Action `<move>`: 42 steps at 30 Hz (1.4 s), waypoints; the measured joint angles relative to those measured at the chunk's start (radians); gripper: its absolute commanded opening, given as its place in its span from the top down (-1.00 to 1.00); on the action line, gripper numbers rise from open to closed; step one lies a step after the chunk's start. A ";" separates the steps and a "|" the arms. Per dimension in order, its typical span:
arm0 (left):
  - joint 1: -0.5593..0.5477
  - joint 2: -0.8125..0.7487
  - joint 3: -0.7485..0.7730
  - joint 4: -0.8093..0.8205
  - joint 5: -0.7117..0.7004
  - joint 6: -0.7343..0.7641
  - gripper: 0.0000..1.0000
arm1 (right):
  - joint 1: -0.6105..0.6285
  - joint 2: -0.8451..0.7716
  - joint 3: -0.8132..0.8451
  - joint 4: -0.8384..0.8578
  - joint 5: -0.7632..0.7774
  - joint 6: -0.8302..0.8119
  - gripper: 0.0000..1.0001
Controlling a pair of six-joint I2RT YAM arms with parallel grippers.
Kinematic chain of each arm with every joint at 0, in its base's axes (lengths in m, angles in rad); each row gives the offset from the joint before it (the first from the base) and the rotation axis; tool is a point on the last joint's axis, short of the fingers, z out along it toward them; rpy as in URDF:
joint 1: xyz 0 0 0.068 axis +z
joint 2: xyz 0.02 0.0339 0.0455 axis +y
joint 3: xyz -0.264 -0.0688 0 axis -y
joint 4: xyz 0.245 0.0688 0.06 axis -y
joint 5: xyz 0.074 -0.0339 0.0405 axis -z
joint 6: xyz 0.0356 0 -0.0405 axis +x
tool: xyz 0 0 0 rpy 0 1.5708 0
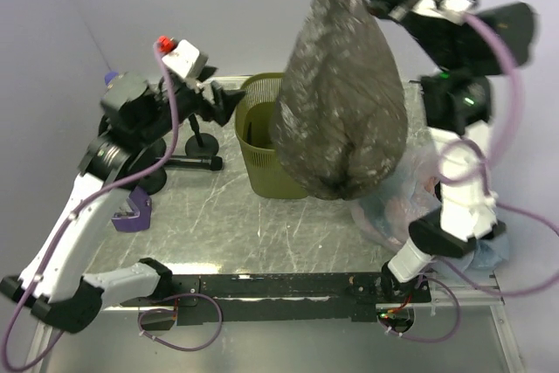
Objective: Put the trash bags into the trash bin
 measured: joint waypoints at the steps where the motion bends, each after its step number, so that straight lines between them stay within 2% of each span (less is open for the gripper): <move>1: 0.001 -0.026 -0.016 -0.002 -0.037 0.023 -0.68 | 0.019 0.024 0.002 0.034 0.027 -0.017 1.00; 6: 0.023 -0.137 -0.150 0.011 -0.237 0.133 -0.71 | 0.097 0.139 0.002 0.200 0.126 -0.108 1.00; 9: 0.077 -0.139 -0.176 0.006 -0.318 0.145 -0.72 | 0.137 0.176 -0.005 0.259 0.135 -0.147 1.00; 17: 0.170 -0.077 -0.108 0.008 -0.351 0.124 -0.73 | 0.169 0.191 0.019 0.390 0.145 -0.187 1.00; 20: 0.182 -0.063 -0.077 0.007 -0.348 0.106 -0.74 | 0.169 0.154 -0.034 0.408 0.139 -0.189 1.00; 25: 0.192 -0.045 -0.040 0.009 -0.318 0.084 -0.72 | 0.169 -0.012 -0.309 0.319 0.077 -0.217 1.00; 30: 0.192 -0.046 -0.060 0.005 -0.249 0.080 -0.61 | 0.169 -0.239 -0.657 0.179 0.051 -0.249 1.00; 36: 0.192 -0.032 -0.141 -0.018 -0.091 0.050 -0.58 | 0.169 -0.393 -0.743 0.002 0.051 -0.259 1.00; 42: 0.185 0.025 -0.137 -0.022 0.038 -0.016 -0.47 | 0.169 -0.525 -0.771 -0.106 0.088 -0.287 1.00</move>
